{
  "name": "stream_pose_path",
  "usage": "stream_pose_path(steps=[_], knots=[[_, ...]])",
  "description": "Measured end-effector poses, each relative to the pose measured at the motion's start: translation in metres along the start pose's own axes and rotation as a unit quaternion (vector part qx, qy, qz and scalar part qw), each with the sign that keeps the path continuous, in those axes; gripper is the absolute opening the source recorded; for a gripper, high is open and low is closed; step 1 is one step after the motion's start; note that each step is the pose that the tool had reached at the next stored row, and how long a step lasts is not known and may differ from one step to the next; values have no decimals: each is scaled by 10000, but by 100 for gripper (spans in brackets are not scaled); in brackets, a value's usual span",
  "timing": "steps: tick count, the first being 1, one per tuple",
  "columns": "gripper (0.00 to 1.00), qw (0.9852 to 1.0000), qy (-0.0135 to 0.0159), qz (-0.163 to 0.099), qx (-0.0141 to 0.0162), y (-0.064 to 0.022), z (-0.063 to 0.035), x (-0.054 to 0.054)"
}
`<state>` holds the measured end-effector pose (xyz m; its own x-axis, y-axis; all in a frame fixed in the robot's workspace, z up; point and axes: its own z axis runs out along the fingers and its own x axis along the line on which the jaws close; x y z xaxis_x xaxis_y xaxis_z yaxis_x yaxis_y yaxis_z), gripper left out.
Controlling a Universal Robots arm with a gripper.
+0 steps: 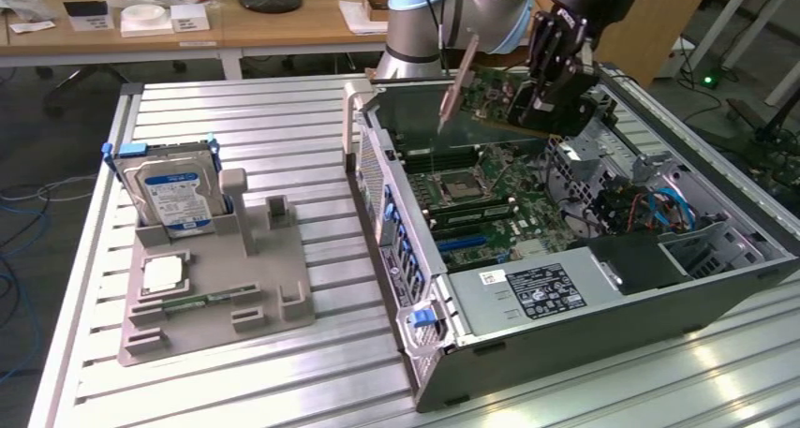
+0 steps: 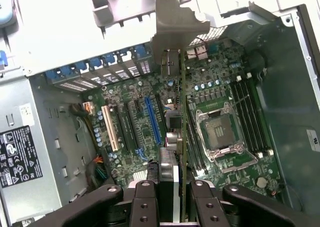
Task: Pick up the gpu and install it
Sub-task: 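Insert the gpu into the slot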
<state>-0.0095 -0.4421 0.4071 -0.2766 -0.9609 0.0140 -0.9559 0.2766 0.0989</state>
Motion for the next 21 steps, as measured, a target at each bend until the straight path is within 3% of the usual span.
stream_pose_path(steps=[5,7,9,15,21], knots=[[28,9997,24,-245,6,0,2,1],[28,9994,29,-347,25,0,5,1],[28,9990,32,-439,51,-1,10,1],[28,9978,17,-634,195,-2,24,1],[28,9969,18,-755,235,-3,29,1]])
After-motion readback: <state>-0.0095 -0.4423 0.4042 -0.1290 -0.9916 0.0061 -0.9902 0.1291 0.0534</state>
